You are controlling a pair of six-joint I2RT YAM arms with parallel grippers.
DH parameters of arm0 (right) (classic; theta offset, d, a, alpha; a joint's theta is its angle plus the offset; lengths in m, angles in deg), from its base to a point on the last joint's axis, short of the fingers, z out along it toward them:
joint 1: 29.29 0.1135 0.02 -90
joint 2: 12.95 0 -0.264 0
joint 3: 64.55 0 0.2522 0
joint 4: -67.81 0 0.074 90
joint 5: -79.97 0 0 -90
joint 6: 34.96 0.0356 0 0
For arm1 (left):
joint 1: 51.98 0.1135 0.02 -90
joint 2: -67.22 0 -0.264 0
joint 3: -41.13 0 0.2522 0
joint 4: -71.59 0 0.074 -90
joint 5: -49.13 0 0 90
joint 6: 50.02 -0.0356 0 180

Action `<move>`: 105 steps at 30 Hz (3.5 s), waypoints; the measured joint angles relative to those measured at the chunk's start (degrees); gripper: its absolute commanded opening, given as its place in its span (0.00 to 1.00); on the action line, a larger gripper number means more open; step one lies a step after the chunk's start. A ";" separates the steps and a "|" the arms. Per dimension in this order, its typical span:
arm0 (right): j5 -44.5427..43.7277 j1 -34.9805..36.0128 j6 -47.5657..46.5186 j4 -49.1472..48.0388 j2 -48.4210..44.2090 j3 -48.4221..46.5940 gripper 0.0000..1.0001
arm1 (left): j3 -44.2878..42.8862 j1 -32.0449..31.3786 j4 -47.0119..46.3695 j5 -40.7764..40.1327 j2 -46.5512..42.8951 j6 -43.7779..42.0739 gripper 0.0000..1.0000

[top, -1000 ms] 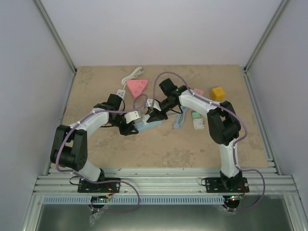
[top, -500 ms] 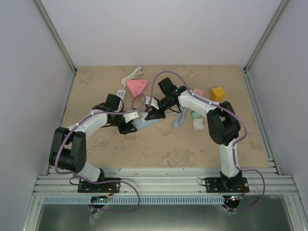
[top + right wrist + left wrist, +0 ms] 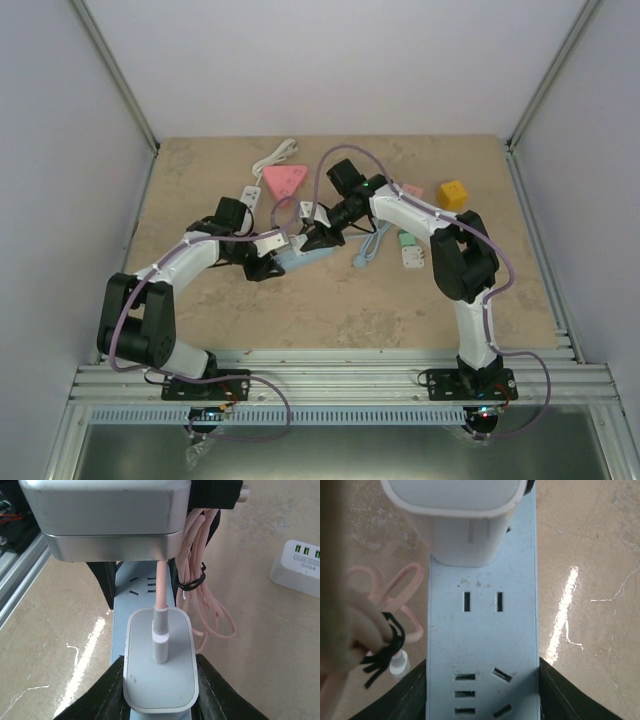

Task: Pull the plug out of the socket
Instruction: Remove the plug from the socket.

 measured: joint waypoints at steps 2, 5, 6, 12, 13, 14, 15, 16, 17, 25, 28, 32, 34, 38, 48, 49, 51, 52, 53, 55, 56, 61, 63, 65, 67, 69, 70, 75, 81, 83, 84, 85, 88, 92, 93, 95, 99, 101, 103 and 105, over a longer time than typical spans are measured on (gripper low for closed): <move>-0.81 0.31 0.28 -0.11 0.00 0.00 0.01 | 0.00 0.07 0.04 0.00 0.22 -0.07 0.00; -3.02 1.33 0.70 -0.74 0.00 0.00 0.01 | 0.00 0.37 0.74 -0.28 0.66 -0.50 0.00; -3.61 1.68 0.83 -0.90 0.00 0.00 0.01 | 0.00 0.50 1.11 -0.39 0.74 -0.83 0.00; -4.63 2.25 1.16 -0.98 0.00 0.00 0.01 | 0.00 0.74 1.92 -0.76 0.74 -1.31 0.00; -4.59 2.23 1.16 -0.96 0.00 0.00 0.01 | 0.00 0.74 1.92 -0.76 0.74 -1.31 0.00; -4.44 2.19 1.14 -0.96 0.00 0.00 0.01 | 0.00 0.74 1.92 -0.74 0.74 -1.29 0.00; -4.24 2.05 1.07 -0.94 0.00 0.00 0.01 | 0.00 0.74 1.88 -0.70 0.74 -1.29 0.00; -3.98 1.92 1.03 -0.90 0.00 0.00 0.01 | 0.00 0.74 1.84 -0.55 0.74 -1.29 0.00; -3.48 1.70 0.85 -0.81 0.00 0.00 0.01 | 0.00 0.74 1.70 -0.31 0.74 -1.27 0.00; 1.99 -1.03 -1.84 0.61 0.50 0.00 0.01 | 0.00 0.46 -0.02 1.22 0.74 -1.18 0.00; 2.80 -1.22 -2.62 0.94 0.50 0.00 0.01 | 0.00 0.46 -0.07 1.70 0.74 -1.16 0.00; 2.75 -1.18 -2.34 0.87 0.50 0.00 0.01 | 0.00 0.48 -0.07 1.81 0.74 -1.07 0.00; 2.47 -0.98 -1.75 0.66 0.50 0.00 0.01 | 0.00 0.48 -0.07 1.79 0.74 -1.05 0.00; 0.83 -0.15 -0.39 -0.26 0.50 0.00 0.00 | 0.00 0.59 0.02 1.22 0.74 -1.05 0.00; -1.62 1.01 1.88 -0.76 0.50 -0.57 0.00 | 0.02 0.92 0.81 0.33 0.74 -1.25 0.00; -1.68 1.01 1.88 -0.37 0.57 -0.87 0.00 | 0.02 0.92 0.72 0.52 0.74 -1.25 0.00; -1.77 1.01 1.81 0.55 0.74 -1.49 0.01 | 0.02 0.92 0.63 0.72 0.74 -1.25 0.00; -1.73 1.01 1.62 1.07 0.98 -1.88 0.01 | 0.02 0.92 0.66 0.76 0.74 -1.25 0.00; -1.55 1.01 1.31 1.79 1.42 -2.56 0.01 | 0.02 0.92 0.66 0.74 0.74 -1.25 0.00; -1.20 0.98 0.85 2.93 2.34 -3.80 0.01 | 0.11 1.03 0.68 0.57 0.74 -1.22 0.00; -1.05 0.98 0.72 3.39 2.71 -4.24 0.01 | 0.22 1.03 0.66 0.48 0.74 -1.20 0.00; -0.22 0.90 0.42 4.68 4.00 -5.35 0.00 | 0.98 1.07 0.11 0.24 0.61 -0.85 0.00; 0.26 0.83 0.46 4.70 4.39 -5.55 0.01 | 1.70 1.07 -0.66 -0.04 0.15 -0.59 0.00; 0.66 0.83 0.57 4.68 4.57 -5.57 0.01 | 2.47 1.05 -1.36 -0.26 -0.55 -0.22 0.00; 1.05 0.79 0.68 4.59 4.63 -5.57 0.01 | 2.84 1.01 -1.62 -0.42 -1.09 0.09 0.00; 1.49 0.68 0.92 4.50 4.68 -5.60 0.00 | 3.15 1.01 -1.99 -0.50 -1.53 0.28 0.00; 1.62 0.57 1.07 4.44 4.72 -5.64 0.01 | 3.21 1.01 -2.19 -0.59 -1.64 0.28 0.00; 1.84 0.28 1.38 4.44 5.03 -6.21 0.01 | 3.28 1.01 -2.95 -0.81 -1.73 0.33 0.00; 1.31 0.20 0.83 2.03 3.69 -3.48 0.01 | 3.19 0.94 -2.69 -0.72 -1.29 0.02 0.00; 0.50 0.24 0.66 -0.15 1.84 -0.57 0.01 | 2.99 0.83 -2.40 -0.28 -0.81 -0.13 0.00; -0.04 0.26 0.57 -1.46 0.74 1.05 0.01 | 2.89 0.70 -2.36 0.02 -0.57 -0.22 0.00; -0.42 0.31 0.52 -2.67 -0.20 2.47 0.01 | 2.78 0.66 -2.29 0.26 -0.44 -0.46 0.00; -1.99 0.52 0.42 -6.93 -3.63 7.10 0.01 | 2.29 0.42 -1.90 1.25 -0.15 -1.27 0.00; -3.93 0.94 0.57 -12.35 -7.28 12.17 0.01 | 1.40 0.35 -1.16 1.84 0.22 -2.56 0.00; -4.46 1.11 0.63 -13.20 -7.87 12.96 0.00 | 1.25 0.31 -1.11 1.88 0.33 -2.86 0.00; -5.09 1.22 0.70 -14.29 -8.41 13.77 0.01 | 1.03 0.31 -1.07 1.86 0.59 -3.45 0.00; -5.16 1.22 0.83 -14.34 -8.41 13.75 0.01 | 1.03 0.35 -1.11 1.81 0.74 -3.69 0.00; -5.07 1.22 0.81 -13.53 -8.07 13.05 0.01 | 1.03 0.35 -1.29 1.84 0.74 -3.65 0.00; -4.59 1.20 0.72 -12.11 -7.06 11.45 0.00 | 1.03 0.46 -1.38 1.73 0.68 -3.41 0.00; -4.11 1.20 0.63 -10.58 -5.81 9.51 0.01 | 1.05 0.57 -1.42 1.40 0.55 -3.13 0.00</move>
